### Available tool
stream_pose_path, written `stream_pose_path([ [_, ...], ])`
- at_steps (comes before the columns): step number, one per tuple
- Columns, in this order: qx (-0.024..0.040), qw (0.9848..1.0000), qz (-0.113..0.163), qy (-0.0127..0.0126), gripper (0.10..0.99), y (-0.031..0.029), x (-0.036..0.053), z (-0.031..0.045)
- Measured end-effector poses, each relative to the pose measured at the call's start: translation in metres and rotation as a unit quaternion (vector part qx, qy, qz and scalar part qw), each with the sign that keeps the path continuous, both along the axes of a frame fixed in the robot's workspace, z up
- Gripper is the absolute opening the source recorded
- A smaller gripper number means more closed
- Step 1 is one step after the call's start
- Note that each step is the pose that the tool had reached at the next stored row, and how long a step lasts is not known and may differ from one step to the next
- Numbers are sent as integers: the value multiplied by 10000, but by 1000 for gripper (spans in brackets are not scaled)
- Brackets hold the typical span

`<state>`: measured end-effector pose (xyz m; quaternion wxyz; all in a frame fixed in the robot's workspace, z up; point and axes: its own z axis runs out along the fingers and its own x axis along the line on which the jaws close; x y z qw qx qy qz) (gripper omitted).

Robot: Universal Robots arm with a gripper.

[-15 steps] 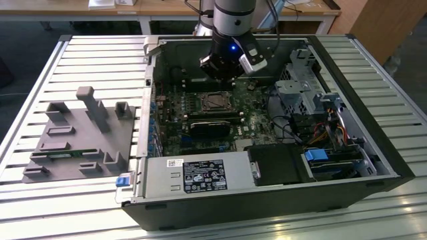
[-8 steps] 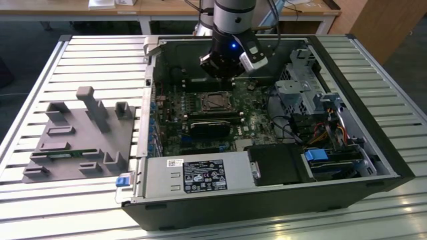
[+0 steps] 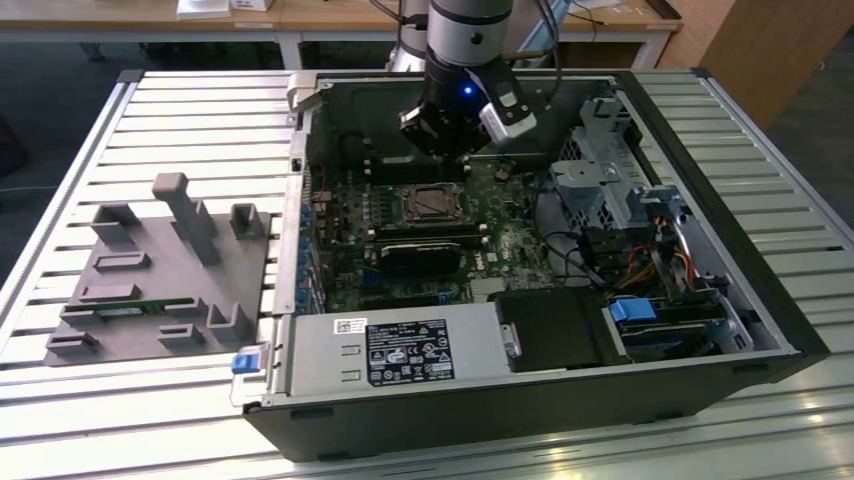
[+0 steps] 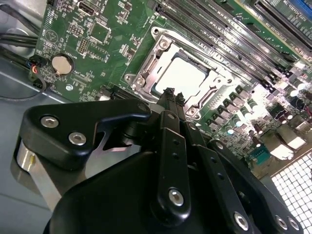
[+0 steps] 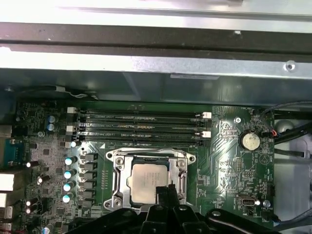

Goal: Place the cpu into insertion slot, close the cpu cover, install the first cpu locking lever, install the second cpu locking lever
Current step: 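Install the second cpu locking lever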

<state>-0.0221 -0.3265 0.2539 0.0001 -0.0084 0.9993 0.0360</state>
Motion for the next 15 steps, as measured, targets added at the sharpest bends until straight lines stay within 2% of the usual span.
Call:
stream_pose_path([
  [8, 0, 10000, -1, 0, 106, -93, 0, 0],
  [13, 0, 10000, -1, 2, 106, -222, -1, -9],
  [15, 3, 10000, -1, 13, 106, -267, 0, -17],
])
